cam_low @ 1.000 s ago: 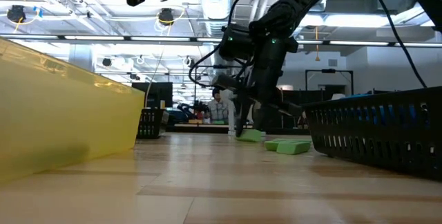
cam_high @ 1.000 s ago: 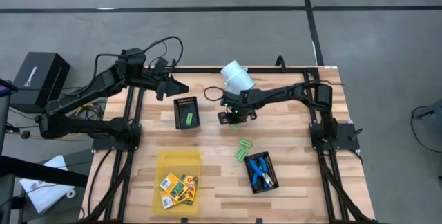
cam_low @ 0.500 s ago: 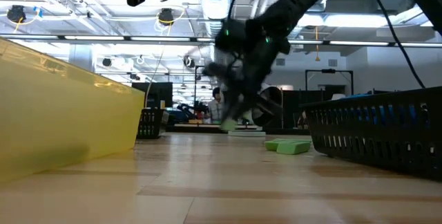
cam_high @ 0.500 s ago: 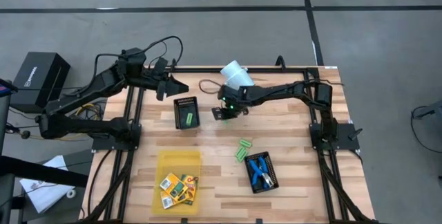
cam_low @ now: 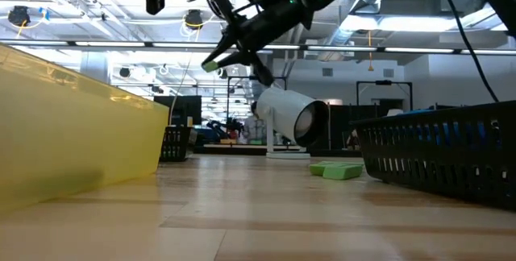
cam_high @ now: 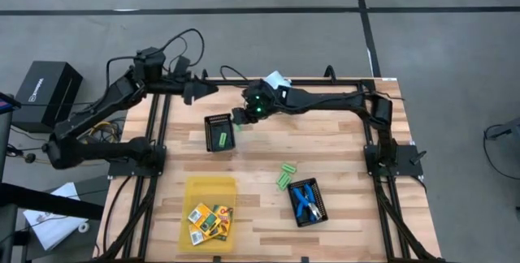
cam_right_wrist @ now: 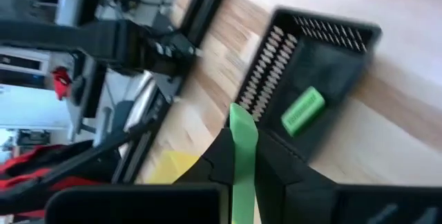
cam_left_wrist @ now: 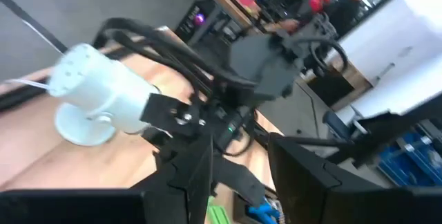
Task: Pick & Place School Supplies
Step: Put the green eraser into the top black bin
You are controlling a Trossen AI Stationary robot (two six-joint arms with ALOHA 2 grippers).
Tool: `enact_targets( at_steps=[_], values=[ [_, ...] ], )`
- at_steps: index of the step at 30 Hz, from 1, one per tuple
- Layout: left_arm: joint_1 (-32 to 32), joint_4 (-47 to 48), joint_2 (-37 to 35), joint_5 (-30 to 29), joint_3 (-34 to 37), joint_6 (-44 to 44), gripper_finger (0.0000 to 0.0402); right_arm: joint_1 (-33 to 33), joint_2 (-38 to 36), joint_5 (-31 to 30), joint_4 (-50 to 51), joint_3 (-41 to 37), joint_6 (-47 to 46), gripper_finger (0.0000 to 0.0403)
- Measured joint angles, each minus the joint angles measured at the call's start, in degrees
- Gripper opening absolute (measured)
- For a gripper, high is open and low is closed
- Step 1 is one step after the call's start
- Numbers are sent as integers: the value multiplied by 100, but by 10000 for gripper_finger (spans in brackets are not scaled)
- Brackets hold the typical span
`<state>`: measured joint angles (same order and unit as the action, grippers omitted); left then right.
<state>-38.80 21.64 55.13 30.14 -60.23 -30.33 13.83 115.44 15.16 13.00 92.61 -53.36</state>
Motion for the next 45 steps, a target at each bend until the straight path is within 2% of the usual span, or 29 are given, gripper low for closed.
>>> enact_targets(
  at_steps=[5,9,11,13,20,27,30,32,40,45],
  values=[
    [-332,-14,0,33,0,-14,136,28,85,-17,6,-5,26,20],
    [-538,-30,0,147,0,-47,136,24,437,72,-209,-43,-61,20],
    [-577,-38,0,165,0,-110,136,5,749,167,-761,129,-230,20],
    [-597,-80,-10,175,0,-168,136,8,884,300,-593,262,-285,20],
    [-597,-170,-44,174,-2,-302,136,2,1783,586,-461,1519,-81,20],
    [-597,-256,-44,172,-2,-334,136,17,2472,732,583,2747,375,20],
    [-597,-262,-44,172,-2,-336,136,19,2553,752,863,3059,447,25],
    [-597,-264,-44,170,-2,-336,136,19,2549,753,759,3097,510,49],
    [-597,-298,-44,167,-2,-336,136,124,2551,786,740,3089,402,192],
    [-597,-314,-44,167,-2,-336,136,195,2549,911,693,3089,327,240]
  ],
)
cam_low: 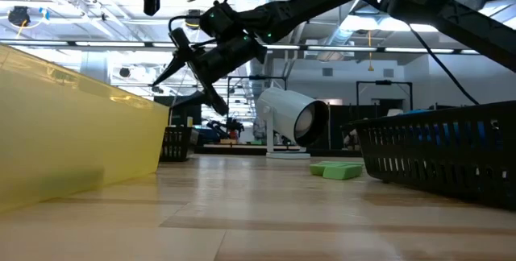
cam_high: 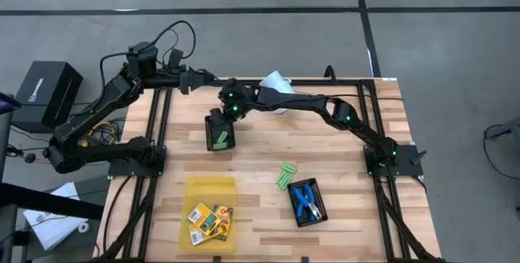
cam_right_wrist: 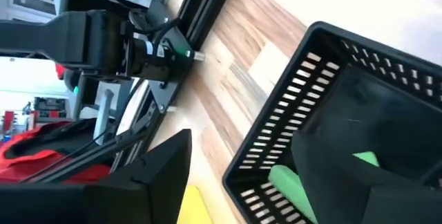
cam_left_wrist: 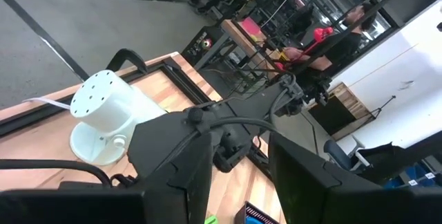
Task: Pick & Place School Supplies
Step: Put the green eraser into the top black bin
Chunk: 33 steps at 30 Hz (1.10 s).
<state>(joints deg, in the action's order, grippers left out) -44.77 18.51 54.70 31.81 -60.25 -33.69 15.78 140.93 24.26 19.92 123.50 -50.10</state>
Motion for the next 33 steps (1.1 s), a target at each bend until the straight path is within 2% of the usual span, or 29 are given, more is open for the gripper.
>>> enact_targets(
  at_steps=[8,12,17,25,33],
  values=[
    [0,-22,0,163,0,169,136,138,-450,184,-271,10,202,229],
    [0,-29,0,166,0,213,136,275,-796,272,267,-3,681,215],
    [89,-45,60,424,0,513,136,441,-1397,305,1519,0,1645,202],
    [780,-62,521,452,0,873,136,784,-2445,-62,3448,-4,2897,196],
    [1914,-268,1747,316,0,949,136,1066,-3670,-367,4433,-4,3066,193]
  ],
)
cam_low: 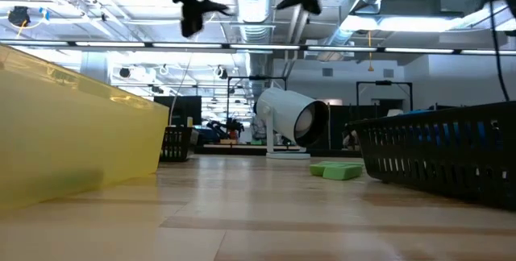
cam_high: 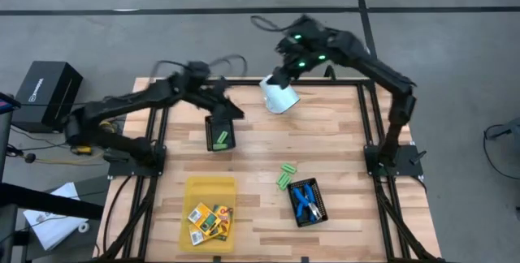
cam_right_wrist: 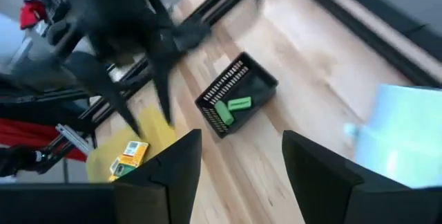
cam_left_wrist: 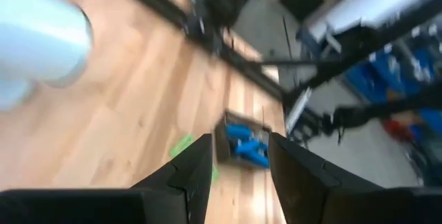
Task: Pick & Place School Supplies
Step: Put the green eraser into the top black bin
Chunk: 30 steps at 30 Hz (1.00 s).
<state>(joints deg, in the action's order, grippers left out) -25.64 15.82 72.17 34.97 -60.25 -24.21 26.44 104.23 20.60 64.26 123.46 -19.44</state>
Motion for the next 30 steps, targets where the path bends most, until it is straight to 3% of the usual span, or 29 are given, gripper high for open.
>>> enact_targets(
  at_steps=[9,13,20,30],
  values=[
    [1170,-696,1640,-309,0,607,128,-7,-1195,-1073,664,2,376,183],
    [1492,-1219,2126,-942,0,645,95,5,-1552,-1439,853,2,686,170],
    [1634,-2225,2519,-1603,0,1100,35,321,-1873,-1471,1451,2,1359,149],
    [1927,-2544,3244,-1621,0,1045,23,538,-1967,-1451,1974,2,1947,136]
  ],
)
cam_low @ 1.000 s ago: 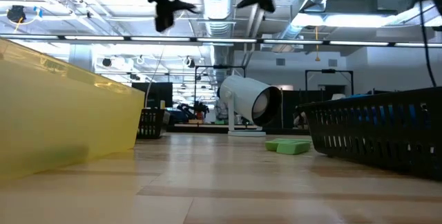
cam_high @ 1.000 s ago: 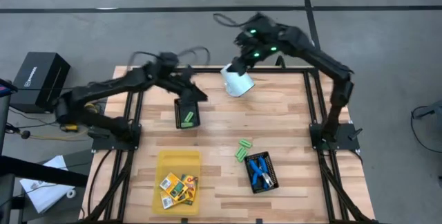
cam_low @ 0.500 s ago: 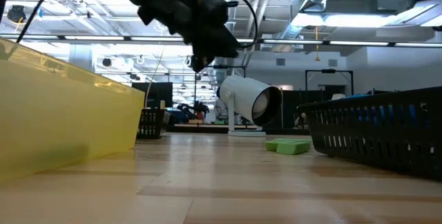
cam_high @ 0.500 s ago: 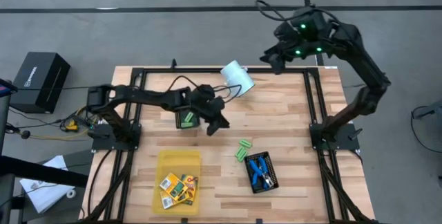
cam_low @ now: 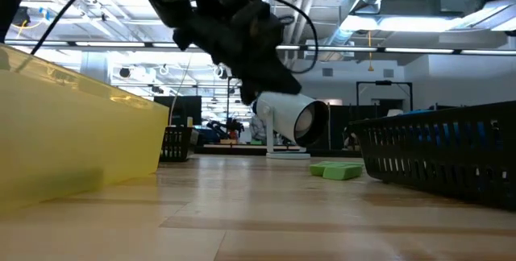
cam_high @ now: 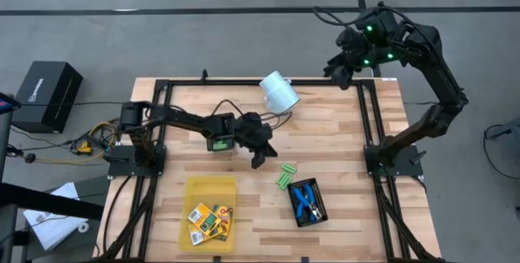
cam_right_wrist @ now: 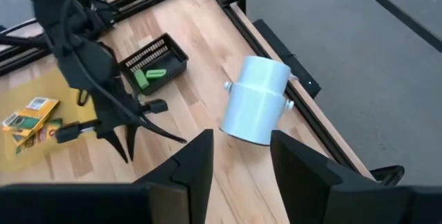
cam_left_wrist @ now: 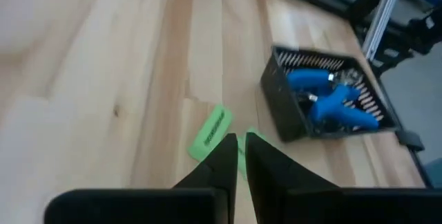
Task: Pick & Place School Supplies
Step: Put the green eraser into the top black bin
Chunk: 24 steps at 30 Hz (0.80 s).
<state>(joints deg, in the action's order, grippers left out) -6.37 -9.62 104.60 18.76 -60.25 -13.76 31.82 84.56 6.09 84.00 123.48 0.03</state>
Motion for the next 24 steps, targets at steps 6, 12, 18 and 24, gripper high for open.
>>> enact_targets(
  at_steps=[6,12,18,24],
  values=[
    [190,-211,431,-45,-67,-4,8,-1,-117,13,60,0,-4,133],
    [344,-670,683,-53,-118,107,5,-7,-236,20,104,-2,-291,133],
    [489,-714,945,-54,-114,112,6,-5,-344,17,110,0,-544,128],
    [571,-720,1070,-55,-125,110,7,-5,-372,15,86,0,-611,122]
  ],
)
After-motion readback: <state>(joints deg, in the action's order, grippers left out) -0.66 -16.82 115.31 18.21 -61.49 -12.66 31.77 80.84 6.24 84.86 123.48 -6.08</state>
